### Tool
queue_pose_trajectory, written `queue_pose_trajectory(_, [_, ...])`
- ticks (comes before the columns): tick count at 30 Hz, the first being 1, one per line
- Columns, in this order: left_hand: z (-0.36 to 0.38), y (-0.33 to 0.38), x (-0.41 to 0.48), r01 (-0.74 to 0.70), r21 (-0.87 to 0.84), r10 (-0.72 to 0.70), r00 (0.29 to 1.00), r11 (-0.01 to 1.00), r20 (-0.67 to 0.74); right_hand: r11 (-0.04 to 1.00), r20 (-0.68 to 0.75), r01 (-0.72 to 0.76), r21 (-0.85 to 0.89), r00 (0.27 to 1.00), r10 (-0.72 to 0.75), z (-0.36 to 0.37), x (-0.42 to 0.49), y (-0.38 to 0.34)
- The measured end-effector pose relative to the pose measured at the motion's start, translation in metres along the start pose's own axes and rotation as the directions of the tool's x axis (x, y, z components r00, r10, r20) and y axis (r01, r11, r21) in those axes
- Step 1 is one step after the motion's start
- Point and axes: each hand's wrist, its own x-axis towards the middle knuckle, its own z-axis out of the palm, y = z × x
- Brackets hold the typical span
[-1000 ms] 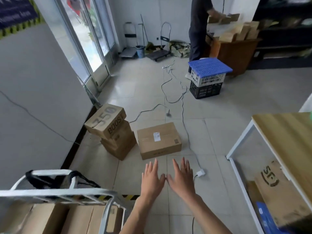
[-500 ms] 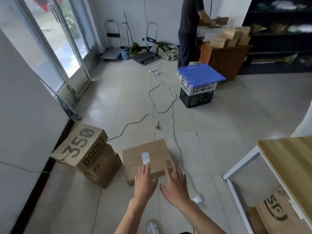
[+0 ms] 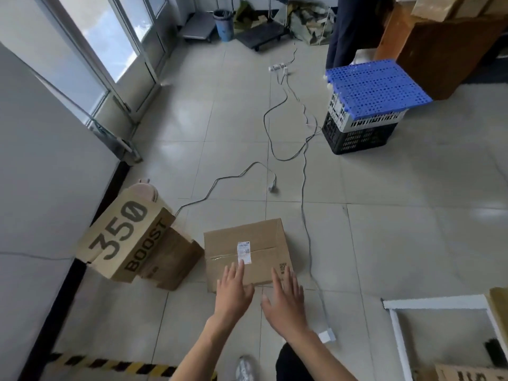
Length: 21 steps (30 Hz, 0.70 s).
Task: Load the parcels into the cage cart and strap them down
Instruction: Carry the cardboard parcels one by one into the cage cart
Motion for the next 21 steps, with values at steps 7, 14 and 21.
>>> queue_pose_trajectory(7, [0.033,0.007,0.125,0.125,0.051,-0.129,0.986,0.991,0.102,0.999,0.148,-0.03,-0.023,0.988,0.033,-0.001,0.132,0.043])
queue_pose_trajectory(14, [0.1,-0.043,0.215,0.244,0.028,-0.245,0.95,0.969,0.193,0.999,0.199,-0.035,-0.034,0.979,0.041,0.051,0.246,0.057])
queue_pose_trajectory(21, [0.194,-0.118,0.293,0.231,0.094,-0.249,0.908,0.968,0.336,0.992,0.232,-0.102,-0.074,0.966,0.117,0.137,0.339,0.1])
